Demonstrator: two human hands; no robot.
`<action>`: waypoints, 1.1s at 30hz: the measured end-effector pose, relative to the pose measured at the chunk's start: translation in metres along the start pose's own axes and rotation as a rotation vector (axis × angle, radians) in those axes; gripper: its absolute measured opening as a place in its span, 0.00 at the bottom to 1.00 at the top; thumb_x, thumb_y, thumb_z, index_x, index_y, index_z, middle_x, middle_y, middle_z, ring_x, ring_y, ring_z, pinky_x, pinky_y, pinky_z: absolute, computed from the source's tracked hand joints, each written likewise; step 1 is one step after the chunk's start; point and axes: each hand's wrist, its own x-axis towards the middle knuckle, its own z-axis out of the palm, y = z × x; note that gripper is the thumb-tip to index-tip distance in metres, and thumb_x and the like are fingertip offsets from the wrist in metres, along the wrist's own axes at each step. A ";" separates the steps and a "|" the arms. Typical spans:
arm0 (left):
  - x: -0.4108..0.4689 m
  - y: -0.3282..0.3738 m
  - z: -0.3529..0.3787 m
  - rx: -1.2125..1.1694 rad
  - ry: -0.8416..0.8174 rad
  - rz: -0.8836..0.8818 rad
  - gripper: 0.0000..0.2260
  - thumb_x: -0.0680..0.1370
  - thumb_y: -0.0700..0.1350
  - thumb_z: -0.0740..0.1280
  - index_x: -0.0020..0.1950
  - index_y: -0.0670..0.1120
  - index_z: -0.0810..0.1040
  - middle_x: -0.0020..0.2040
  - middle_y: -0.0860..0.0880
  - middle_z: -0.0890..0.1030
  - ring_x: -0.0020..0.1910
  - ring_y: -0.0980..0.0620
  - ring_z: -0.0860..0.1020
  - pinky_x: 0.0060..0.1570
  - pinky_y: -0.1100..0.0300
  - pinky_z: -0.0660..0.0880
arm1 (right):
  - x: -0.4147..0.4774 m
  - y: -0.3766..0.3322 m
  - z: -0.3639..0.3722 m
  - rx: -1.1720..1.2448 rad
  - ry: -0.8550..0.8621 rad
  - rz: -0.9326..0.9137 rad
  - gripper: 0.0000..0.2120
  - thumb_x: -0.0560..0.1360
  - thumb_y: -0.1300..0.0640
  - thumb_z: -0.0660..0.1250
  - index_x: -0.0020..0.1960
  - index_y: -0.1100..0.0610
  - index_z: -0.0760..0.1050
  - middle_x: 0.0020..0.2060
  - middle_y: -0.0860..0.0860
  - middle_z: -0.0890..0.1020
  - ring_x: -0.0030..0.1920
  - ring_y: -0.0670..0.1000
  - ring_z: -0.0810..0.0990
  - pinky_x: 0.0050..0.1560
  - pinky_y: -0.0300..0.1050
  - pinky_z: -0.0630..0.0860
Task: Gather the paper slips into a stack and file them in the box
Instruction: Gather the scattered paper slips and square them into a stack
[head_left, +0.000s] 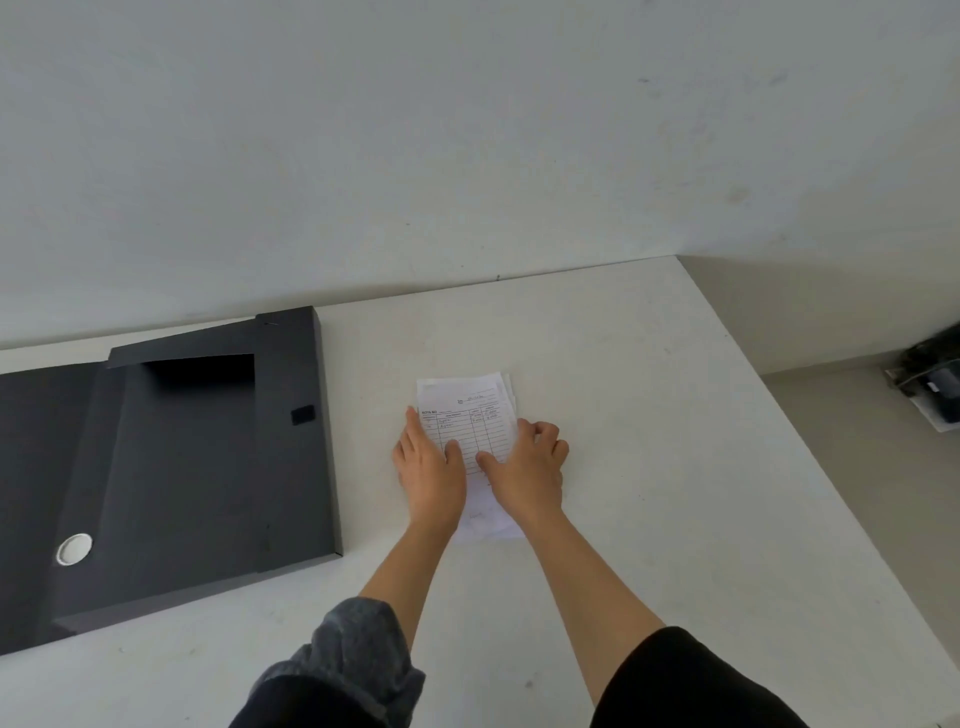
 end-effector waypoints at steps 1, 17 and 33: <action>0.004 0.002 -0.001 -0.023 -0.013 -0.022 0.29 0.78 0.39 0.60 0.75 0.42 0.50 0.74 0.43 0.60 0.73 0.43 0.56 0.72 0.47 0.57 | 0.000 0.000 0.000 -0.002 -0.003 -0.001 0.26 0.73 0.49 0.67 0.66 0.59 0.63 0.65 0.55 0.64 0.65 0.56 0.63 0.57 0.49 0.72; 0.019 0.011 -0.015 0.142 -0.237 0.011 0.15 0.75 0.34 0.55 0.61 0.44 0.61 0.53 0.48 0.70 0.57 0.44 0.68 0.57 0.44 0.72 | 0.002 0.007 0.000 0.173 0.005 0.022 0.17 0.74 0.53 0.66 0.60 0.56 0.71 0.63 0.53 0.66 0.63 0.54 0.64 0.59 0.48 0.70; 0.019 0.008 -0.037 -0.591 -0.254 -0.302 0.13 0.77 0.36 0.58 0.59 0.44 0.73 0.54 0.46 0.80 0.52 0.45 0.78 0.44 0.54 0.76 | 0.003 0.004 -0.014 0.492 -0.225 0.095 0.12 0.77 0.58 0.59 0.58 0.59 0.73 0.54 0.55 0.79 0.55 0.55 0.76 0.55 0.48 0.75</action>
